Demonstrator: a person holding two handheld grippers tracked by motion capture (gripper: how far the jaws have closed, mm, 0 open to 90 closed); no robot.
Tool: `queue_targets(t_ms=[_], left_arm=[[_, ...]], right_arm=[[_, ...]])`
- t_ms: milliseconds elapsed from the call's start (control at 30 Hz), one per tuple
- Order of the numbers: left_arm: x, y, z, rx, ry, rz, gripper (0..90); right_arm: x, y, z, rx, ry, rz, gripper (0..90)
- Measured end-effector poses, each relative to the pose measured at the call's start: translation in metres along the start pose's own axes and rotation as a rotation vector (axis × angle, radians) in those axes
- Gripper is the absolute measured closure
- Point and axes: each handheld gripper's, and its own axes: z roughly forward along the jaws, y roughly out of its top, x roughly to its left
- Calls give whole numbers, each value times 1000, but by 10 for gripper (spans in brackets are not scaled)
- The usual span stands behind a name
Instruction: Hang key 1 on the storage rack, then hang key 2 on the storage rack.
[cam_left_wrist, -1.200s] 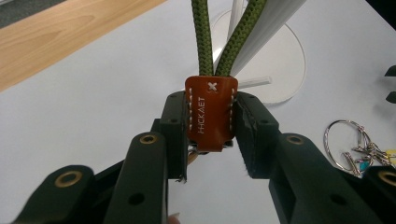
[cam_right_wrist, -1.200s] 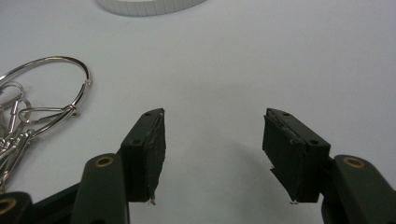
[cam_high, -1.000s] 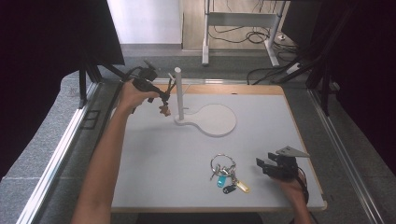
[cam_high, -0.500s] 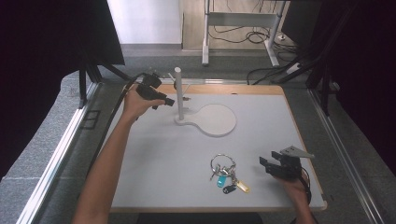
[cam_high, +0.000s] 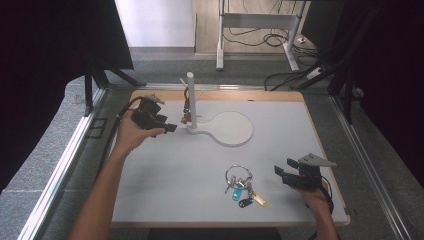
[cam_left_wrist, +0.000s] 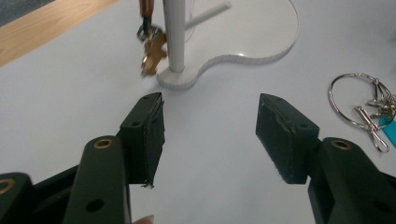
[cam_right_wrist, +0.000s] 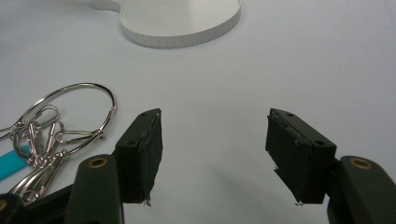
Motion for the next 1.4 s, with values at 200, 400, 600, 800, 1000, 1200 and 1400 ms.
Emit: queue_targets(t_ms=[200,400,600,800,1000,1200,1400], left_arm=[[-13,-35,-9,-7,9,7,416],[-26,-59,-7,-7,8,20,409],[-42,-78,-4,22,26,38,399],[-47,-90,1,22,11,28,395],[-49,-94,13,36,10,32,383],[-48,-96,21,51,-4,29,374],[-52,-99,17,42,-25,45,374]], right_arm=[[3,2,5,39,-8,-3,364],[3,7,5,85,2,-20,356],[4,13,0,138,0,-89,326],[2,20,-5,170,31,-82,317],[6,34,-3,210,32,-111,315],[18,55,6,312,28,-201,373],[38,72,11,421,28,-260,425]])
